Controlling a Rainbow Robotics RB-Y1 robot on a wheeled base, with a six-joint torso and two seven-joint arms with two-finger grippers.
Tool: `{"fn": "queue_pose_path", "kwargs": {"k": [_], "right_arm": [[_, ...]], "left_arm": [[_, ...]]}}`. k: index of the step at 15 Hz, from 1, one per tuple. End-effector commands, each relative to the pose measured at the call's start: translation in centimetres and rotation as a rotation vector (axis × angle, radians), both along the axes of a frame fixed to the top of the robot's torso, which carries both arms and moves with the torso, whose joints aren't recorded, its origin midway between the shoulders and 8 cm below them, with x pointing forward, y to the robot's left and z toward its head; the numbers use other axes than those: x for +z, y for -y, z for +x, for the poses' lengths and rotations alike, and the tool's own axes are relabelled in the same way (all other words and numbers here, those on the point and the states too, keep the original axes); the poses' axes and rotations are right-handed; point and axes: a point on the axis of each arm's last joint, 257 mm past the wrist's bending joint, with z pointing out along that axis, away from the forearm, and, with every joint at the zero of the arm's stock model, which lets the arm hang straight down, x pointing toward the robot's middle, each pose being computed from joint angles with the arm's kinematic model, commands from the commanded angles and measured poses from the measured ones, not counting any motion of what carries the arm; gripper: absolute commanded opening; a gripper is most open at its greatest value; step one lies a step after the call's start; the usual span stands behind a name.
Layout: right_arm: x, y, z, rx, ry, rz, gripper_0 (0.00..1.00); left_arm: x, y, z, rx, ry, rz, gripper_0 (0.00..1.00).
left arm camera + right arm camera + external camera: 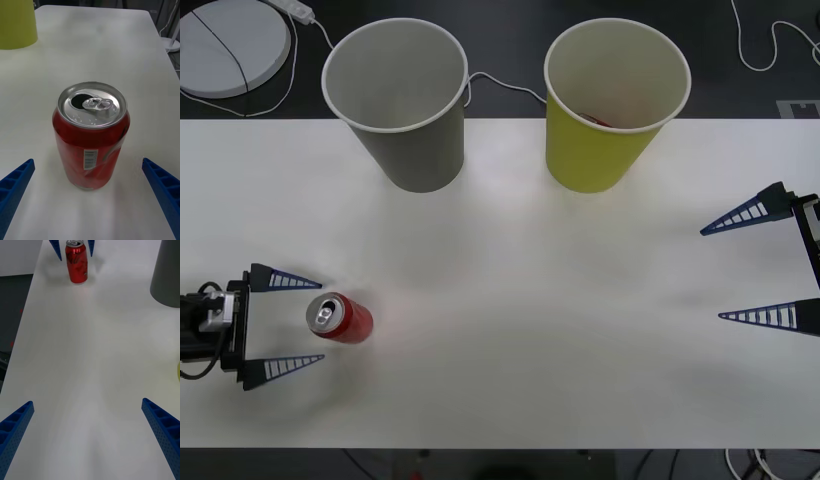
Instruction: Put the can into the green bin and the plastic bottle into the gray bin
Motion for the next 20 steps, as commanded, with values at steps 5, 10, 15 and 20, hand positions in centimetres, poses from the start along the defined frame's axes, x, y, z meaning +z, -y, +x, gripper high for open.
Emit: {"fn": "queue_pose_path", "kwargs": {"k": [5, 10, 15, 20], "right_arm": [[0.0, 0.0, 0.0, 0.0, 0.0, 0.0, 1.0], [0.0, 0.0, 0.0, 0.0, 0.0, 0.0, 1.0], [0.0, 0.0, 0.0, 0.0, 0.0, 0.0, 1.0], [0.0, 0.0, 0.0, 0.0, 0.0, 0.0, 1.0]], "left_arm": [[-1.0, 3.4, 0.4, 0.001, -0.006, -0.061, 1.0], [-1.3, 5.2, 0.7, 0.001, -0.006, -0.096, 1.0], [-1.2, 6.0, 0.8, 0.002, -0.003, -0.119, 0.26], [-1.0, 6.1, 1.0, 0.008, -0.007, -0.128, 0.0]]}}
